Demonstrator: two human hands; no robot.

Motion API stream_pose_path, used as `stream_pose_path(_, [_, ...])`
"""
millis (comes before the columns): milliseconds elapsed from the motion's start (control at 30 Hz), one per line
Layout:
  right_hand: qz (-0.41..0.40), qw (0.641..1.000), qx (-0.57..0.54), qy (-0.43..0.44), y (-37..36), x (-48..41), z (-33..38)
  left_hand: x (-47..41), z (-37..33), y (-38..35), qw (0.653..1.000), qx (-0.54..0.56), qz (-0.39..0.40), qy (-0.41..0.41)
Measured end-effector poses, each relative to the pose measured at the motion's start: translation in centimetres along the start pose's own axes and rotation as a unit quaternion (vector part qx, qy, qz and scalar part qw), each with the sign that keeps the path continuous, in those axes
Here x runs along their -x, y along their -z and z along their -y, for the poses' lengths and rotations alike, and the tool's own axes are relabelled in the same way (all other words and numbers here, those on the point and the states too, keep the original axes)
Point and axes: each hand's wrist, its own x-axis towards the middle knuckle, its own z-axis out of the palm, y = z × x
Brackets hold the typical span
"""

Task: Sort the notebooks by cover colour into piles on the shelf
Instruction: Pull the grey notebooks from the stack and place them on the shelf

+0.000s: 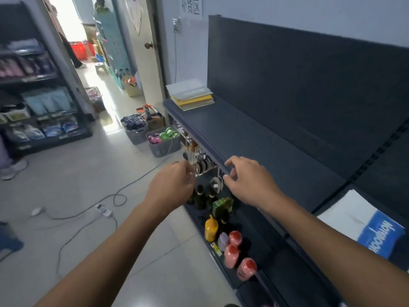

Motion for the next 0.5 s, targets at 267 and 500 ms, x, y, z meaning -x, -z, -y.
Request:
stream_pose_path(267, [0.017,0.999,0.018,0.037,-2.1,-9.4,4.0,-5.3,6.7,1.7,0.999,0.007,-0.027,0.042])
stream_pose_path(500, [0.027,0.998,0.019,0.052,-4.1,-19.6,6.3,-14.3,10.9,3.0,0.999,-0.023,-0.005,0.04])
